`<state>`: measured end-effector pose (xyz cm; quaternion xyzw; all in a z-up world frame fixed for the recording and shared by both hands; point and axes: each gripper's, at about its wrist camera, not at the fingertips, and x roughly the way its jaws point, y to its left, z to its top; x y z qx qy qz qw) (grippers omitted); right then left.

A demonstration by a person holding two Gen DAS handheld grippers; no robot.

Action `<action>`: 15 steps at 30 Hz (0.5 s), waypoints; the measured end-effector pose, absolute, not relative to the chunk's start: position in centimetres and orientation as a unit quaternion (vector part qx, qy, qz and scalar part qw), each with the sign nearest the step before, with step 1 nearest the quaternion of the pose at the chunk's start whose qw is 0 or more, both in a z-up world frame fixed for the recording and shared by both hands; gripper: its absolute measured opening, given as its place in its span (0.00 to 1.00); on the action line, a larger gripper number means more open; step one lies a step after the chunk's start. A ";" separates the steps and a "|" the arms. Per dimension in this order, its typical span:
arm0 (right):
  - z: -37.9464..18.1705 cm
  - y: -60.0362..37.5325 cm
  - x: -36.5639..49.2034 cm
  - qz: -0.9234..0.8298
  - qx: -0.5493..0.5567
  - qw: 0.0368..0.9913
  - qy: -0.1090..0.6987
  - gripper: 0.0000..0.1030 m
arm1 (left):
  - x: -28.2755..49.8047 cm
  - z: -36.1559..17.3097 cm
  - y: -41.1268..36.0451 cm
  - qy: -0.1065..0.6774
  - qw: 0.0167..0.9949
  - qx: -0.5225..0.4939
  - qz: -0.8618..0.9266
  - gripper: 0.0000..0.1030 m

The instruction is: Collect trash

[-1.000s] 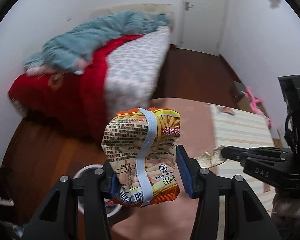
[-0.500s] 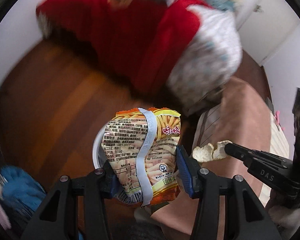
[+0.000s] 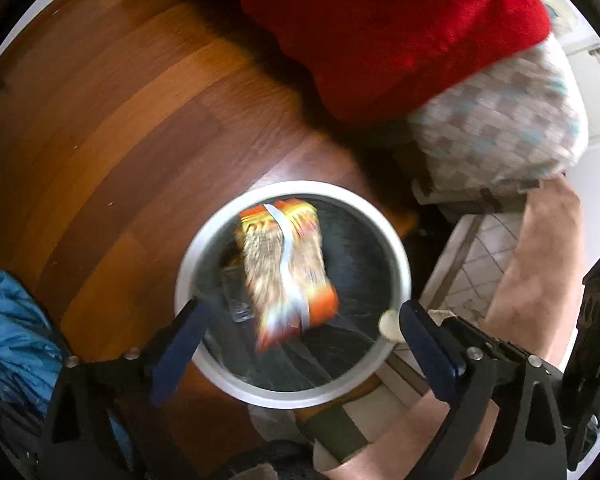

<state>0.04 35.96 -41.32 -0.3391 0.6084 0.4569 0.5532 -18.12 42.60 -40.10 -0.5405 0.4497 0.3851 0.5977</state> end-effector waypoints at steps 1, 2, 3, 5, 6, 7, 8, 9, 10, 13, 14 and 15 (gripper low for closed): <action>-41.9 36.2 0.0 0.455 -0.340 0.553 0.610 0.08 | -18.6 -40.1 42.4 0.449 0.594 -0.540 0.393 0.96; -42.4 36.2 -0.1 0.455 -0.341 0.549 0.613 0.16 | -19.2 -39.9 42.2 0.449 0.592 -0.537 0.400 0.96; -42.9 36.3 -0.2 0.458 -0.341 0.540 0.618 0.36 | -19.7 -39.7 42.2 0.449 0.591 -0.534 0.406 0.96; -43.4 36.3 -0.2 0.460 -0.338 0.537 0.622 0.68 | -20.5 -39.1 41.6 0.447 0.591 -0.523 0.421 0.97; -43.3 36.3 -0.4 0.466 -0.337 0.535 0.619 0.76 | -21.1 -38.6 41.2 0.446 0.592 -0.515 0.431 0.97; -43.3 36.3 -0.5 0.469 -0.341 0.535 0.615 0.79 | -21.5 -38.2 40.9 0.447 0.592 -0.507 0.439 0.99; -43.0 36.2 -0.9 0.470 -0.349 0.538 0.606 0.84 | -21.9 -37.6 40.3 0.449 0.592 -0.494 0.452 0.99; -42.6 36.2 -1.1 0.472 -0.354 0.539 0.601 0.94 | -22.0 -37.3 40.2 0.449 0.592 -0.486 0.460 0.99; -42.2 36.0 -1.5 0.474 -0.363 0.539 0.594 0.99 | -22.4 -36.7 39.6 0.449 0.591 -0.477 0.471 0.99; -40.8 35.6 -2.3 0.473 -0.386 0.544 0.577 1.00 | -22.9 -35.2 38.4 0.447 0.594 -0.462 0.483 0.99; -40.1 35.3 -2.6 0.473 -0.393 0.545 0.570 1.00 | -22.9 -34.5 37.8 0.448 0.598 -0.455 0.484 0.99; -39.6 35.0 -2.8 0.475 -0.398 0.546 0.564 1.00 | -22.9 -34.1 37.4 0.450 0.601 -0.450 0.484 0.99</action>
